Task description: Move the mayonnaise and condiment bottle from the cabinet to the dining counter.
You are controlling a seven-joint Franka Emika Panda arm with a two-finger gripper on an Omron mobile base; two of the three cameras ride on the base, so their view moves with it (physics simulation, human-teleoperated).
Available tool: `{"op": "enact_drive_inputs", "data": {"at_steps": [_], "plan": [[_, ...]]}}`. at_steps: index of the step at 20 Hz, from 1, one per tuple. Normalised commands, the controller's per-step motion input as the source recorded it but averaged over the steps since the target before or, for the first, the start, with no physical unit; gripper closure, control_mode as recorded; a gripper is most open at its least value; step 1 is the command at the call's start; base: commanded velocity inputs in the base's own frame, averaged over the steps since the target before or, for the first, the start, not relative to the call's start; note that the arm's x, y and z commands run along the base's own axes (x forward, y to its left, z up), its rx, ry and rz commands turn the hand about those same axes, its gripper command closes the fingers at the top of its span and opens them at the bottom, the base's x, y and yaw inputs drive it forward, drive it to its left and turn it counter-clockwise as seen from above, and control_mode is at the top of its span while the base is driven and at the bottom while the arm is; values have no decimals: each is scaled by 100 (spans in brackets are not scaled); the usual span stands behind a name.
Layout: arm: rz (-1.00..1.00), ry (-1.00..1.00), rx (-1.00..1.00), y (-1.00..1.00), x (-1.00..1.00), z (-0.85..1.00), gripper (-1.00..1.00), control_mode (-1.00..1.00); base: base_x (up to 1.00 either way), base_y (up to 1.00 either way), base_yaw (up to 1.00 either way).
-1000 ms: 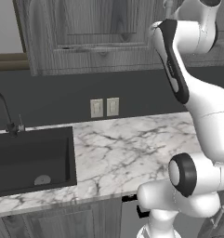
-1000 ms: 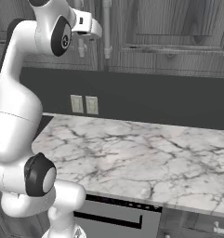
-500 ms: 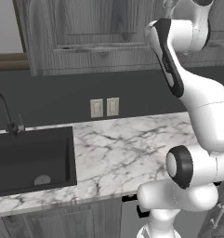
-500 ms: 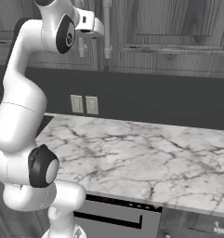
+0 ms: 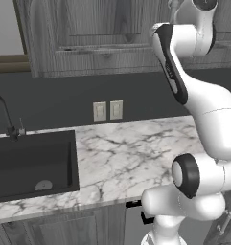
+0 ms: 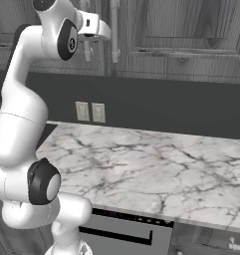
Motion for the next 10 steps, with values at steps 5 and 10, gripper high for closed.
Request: {"op": "enact_drive_inputs", "data": {"at_steps": [5,10], "plan": [[-8,-9,23,0,13,-30,100,-100,0,0,0],[0,-18,14,8,4,-10,100,-100,0,0,0]]}}
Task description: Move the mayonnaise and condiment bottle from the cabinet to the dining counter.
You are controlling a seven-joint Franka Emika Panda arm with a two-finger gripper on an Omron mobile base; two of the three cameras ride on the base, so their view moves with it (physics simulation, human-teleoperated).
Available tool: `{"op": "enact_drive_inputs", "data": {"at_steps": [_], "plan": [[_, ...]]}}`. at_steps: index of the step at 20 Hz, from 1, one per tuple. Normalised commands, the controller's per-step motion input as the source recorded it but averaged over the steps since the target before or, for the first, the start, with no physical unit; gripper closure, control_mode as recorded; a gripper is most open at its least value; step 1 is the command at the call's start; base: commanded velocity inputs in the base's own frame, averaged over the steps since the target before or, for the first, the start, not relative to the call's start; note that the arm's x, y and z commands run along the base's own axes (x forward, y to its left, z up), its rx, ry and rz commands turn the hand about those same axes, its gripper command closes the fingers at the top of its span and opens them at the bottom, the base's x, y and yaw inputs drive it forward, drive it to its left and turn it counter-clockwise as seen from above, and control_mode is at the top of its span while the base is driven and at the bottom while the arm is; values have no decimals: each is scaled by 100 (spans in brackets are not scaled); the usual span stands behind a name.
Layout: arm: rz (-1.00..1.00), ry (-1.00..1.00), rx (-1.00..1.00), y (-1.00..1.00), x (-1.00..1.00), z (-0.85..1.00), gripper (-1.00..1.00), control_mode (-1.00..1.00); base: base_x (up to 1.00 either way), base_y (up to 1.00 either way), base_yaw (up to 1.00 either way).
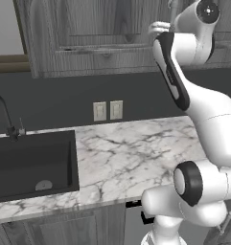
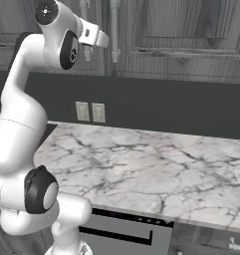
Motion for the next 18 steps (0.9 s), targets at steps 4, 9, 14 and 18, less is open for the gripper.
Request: {"op": "enact_drive_inputs", "data": {"at_steps": [4,9,14,18], "plan": [[1,-17,10,25,-25,0,100,-100,0,0,0],[6,-1,14,35,-43,8,100,-100,0,0,0],[7,8,14,37,-53,21,100,-100,0,0,0],[6,20,9,40,-60,11,100,-100,0,0,0]]}}
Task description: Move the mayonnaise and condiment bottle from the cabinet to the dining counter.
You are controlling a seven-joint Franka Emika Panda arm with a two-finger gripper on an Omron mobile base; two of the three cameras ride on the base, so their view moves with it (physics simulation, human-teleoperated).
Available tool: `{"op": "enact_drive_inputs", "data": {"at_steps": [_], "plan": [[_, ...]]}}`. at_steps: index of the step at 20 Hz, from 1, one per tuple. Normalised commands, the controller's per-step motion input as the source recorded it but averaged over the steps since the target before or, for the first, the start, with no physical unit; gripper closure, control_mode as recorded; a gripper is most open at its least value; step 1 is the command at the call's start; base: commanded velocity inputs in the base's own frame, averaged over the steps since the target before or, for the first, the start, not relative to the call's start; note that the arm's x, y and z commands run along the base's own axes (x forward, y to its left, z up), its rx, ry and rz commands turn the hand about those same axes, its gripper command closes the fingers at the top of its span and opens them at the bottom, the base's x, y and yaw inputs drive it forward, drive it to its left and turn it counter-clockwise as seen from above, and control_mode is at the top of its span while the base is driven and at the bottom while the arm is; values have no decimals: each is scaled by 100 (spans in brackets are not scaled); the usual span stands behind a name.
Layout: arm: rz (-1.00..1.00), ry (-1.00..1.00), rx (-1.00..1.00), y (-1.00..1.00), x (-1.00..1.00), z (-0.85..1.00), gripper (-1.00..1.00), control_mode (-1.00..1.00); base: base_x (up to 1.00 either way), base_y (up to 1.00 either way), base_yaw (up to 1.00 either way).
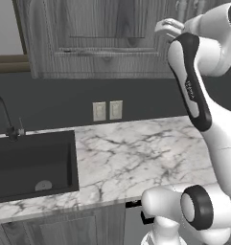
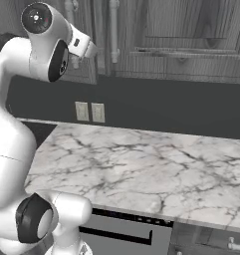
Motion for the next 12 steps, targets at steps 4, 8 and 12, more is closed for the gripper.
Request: {"op": "enact_drive_inputs", "data": {"at_steps": [4,8,12], "plan": [[5,18,1,47,-61,0,100,-100,0,0,0],[5,3,-3,59,-57,0,100,-100,0,0,0],[4,0,-9,65,-58,0,100,-100,0,0,0]]}}
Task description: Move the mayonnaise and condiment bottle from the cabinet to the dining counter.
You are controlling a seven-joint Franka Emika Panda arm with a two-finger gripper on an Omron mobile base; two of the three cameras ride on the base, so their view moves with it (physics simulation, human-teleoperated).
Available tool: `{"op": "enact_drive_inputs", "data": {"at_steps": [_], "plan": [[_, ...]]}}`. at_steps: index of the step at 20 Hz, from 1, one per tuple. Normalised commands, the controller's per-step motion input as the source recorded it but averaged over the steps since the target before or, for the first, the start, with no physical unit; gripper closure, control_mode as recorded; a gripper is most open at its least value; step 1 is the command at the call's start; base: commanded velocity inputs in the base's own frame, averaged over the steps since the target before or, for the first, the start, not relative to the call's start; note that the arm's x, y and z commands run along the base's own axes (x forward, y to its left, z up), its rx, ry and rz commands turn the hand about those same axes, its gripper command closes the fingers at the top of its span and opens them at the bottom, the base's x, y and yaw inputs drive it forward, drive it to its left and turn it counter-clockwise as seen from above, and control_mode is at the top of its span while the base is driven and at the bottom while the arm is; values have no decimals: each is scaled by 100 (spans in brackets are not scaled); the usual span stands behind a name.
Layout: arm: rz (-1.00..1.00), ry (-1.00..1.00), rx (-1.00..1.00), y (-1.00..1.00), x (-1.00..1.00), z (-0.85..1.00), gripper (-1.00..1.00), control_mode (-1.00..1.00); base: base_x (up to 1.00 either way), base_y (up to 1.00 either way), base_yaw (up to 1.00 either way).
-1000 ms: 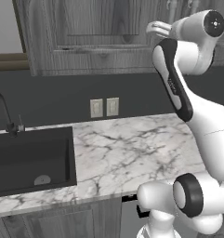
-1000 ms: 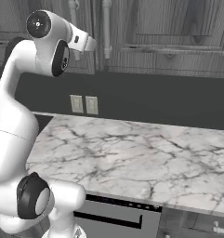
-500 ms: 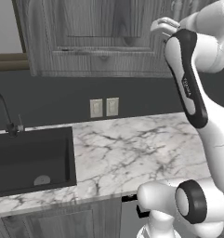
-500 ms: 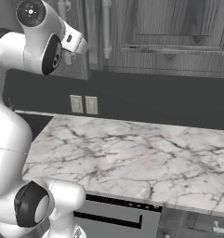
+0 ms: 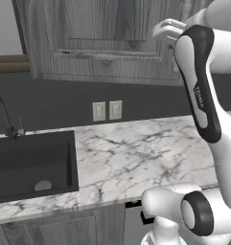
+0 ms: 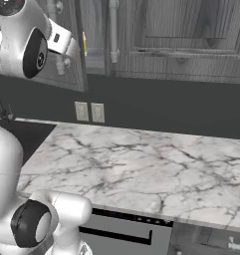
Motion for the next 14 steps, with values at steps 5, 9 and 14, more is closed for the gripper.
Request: {"op": "enact_drive_inputs", "data": {"at_steps": [5,9,14], "plan": [[1,-3,-13,68,-59,0,100,-100,0,0,0],[0,-3,-11,70,-57,0,100,-100,0,0,0],[0,-1,-7,72,-52,0,100,-100,0,0,0]]}}
